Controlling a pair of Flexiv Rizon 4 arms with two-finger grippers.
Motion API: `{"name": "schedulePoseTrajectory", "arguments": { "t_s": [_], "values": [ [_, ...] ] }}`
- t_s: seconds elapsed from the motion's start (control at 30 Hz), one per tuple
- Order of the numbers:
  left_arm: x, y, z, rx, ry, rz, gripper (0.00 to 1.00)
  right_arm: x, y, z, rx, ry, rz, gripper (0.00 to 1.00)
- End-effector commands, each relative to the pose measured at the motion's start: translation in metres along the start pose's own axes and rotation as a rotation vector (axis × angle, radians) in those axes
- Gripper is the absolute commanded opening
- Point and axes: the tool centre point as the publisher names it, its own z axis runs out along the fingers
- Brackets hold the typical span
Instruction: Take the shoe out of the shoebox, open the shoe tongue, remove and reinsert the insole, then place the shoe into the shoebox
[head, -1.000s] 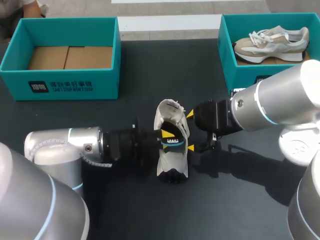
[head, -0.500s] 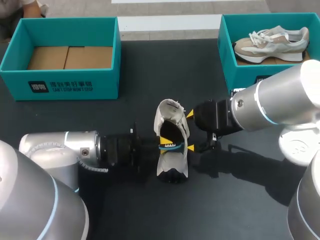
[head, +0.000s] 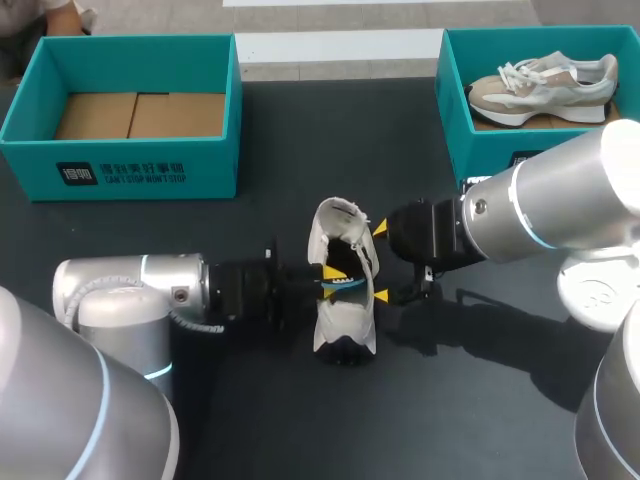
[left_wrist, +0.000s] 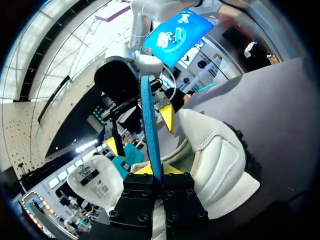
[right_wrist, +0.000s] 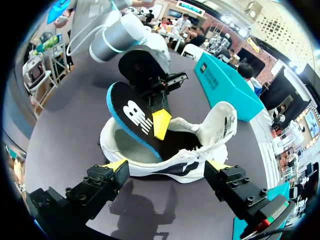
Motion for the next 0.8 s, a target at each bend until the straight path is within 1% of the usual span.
{"name": "schedulePoseTrajectory", "arguments": {
  "t_s": [0.03, 0.1, 0.3, 0.47, 0.53, 0.6, 0.63, 0.67, 0.8],
  "values": [
    [-0.002, -0.007, -0.002, 0.0, -0.014, 0.015, 0.32, 0.002, 0.0, 0.001, 0.0, -0.004, 0.001, 1.0],
    [-0.004, -0.015, -0.005, 0.007, -0.014, 0.023, 0.33, 0.002, 0.0, 0.001, 0.0, -0.004, 0.001, 1.0],
    [-0.007, -0.035, -0.012, 0.019, -0.011, 0.058, 0.3, 0.002, 0.0, 0.001, 0.0, -0.004, 0.001, 1.0],
    [-0.005, -0.044, -0.012, 0.027, -0.007, 0.062, 0.25, 0.002, 0.0, 0.001, 0.0, -0.004, 0.001, 1.0],
    [-0.004, -0.045, -0.01, 0.026, 0.008, 0.066, 0.22, 0.002, 0.0, 0.001, 0.0, -0.004, 0.001, 1.0],
    [-0.002, -0.042, -0.008, 0.017, 0.024, 0.064, 0.18, 0.002, 0.0, 0.001, 0.0, -0.004, 0.001, 1.0],
    [-0.002, -0.04, -0.007, 0.008, 0.037, 0.063, 0.04, 0.002, 0.0, 0.001, 0.0, -0.004, 0.001, 1.0],
    [-0.001, -0.038, -0.006, -0.003, 0.048, 0.063, 0.0, 0.002, 0.0, 0.001, 0.0, -0.004, 0.001, 1.0],
    [0.003, -0.031, -0.004, -0.025, 0.081, 0.077, 0.0, 0.002, 0.0, 0.001, 0.0, -0.004, 0.001, 1.0]
  ]
}}
